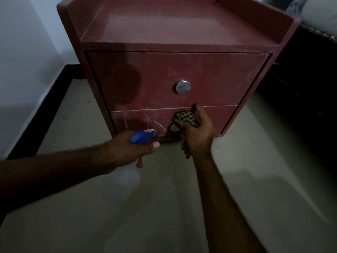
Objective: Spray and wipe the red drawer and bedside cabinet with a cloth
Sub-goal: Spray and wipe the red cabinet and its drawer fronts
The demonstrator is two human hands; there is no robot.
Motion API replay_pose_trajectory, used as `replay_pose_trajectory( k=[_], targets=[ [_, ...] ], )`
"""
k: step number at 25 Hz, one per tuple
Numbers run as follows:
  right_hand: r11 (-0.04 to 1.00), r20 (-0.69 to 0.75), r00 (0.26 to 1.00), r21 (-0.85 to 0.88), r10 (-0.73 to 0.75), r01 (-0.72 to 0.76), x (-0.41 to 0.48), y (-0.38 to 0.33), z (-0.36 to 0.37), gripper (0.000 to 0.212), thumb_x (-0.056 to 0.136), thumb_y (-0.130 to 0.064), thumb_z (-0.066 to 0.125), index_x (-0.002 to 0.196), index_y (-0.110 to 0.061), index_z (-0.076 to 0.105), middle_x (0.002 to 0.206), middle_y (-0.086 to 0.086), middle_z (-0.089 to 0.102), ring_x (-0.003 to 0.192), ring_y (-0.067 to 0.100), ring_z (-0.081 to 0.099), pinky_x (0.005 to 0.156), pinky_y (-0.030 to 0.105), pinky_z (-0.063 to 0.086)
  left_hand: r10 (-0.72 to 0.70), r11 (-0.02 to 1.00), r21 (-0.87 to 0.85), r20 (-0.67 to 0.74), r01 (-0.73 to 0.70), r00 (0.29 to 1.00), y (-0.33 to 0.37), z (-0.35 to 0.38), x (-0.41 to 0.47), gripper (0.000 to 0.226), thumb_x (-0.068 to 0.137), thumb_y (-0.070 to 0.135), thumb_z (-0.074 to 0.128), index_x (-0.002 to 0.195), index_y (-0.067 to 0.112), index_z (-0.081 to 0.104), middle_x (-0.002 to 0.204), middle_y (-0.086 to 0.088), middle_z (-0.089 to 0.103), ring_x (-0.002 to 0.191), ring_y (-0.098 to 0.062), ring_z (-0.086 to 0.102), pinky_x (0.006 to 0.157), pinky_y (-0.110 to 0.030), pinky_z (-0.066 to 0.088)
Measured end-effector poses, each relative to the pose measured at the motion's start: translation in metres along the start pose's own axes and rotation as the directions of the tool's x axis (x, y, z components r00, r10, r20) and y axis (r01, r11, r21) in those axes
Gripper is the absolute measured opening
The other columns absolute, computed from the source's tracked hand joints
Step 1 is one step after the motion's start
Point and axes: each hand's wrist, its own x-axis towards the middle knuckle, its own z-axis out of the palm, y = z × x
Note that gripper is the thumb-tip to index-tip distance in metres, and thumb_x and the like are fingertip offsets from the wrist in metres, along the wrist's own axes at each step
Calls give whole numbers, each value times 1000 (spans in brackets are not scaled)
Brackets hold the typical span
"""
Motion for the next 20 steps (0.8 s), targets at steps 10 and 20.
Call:
replay_pose_trajectory(
  k=[10,20],
  targets=[
    [585,22,773,640,634,-498,-25,53,33,60,82,16,67,138,-3,58,128,24,69,116,46,67,101,63,54,18,1000,-13,12,-17,1000,-2,4,7,50,82,56,71,113,16,69,67,-15,70,87,-36,73,99,-42,52],
    [475,178,727,650,664,-593,-22,68,20,44,92,6,57,136,11,56,134,34,62,125,53,59,110,67,44,17,998,-62,-8,-17,1000,-13,7,16,52,86,49,72,127,19,65,63,-5,68,74,-25,71,97,-45,54]
  ],
)
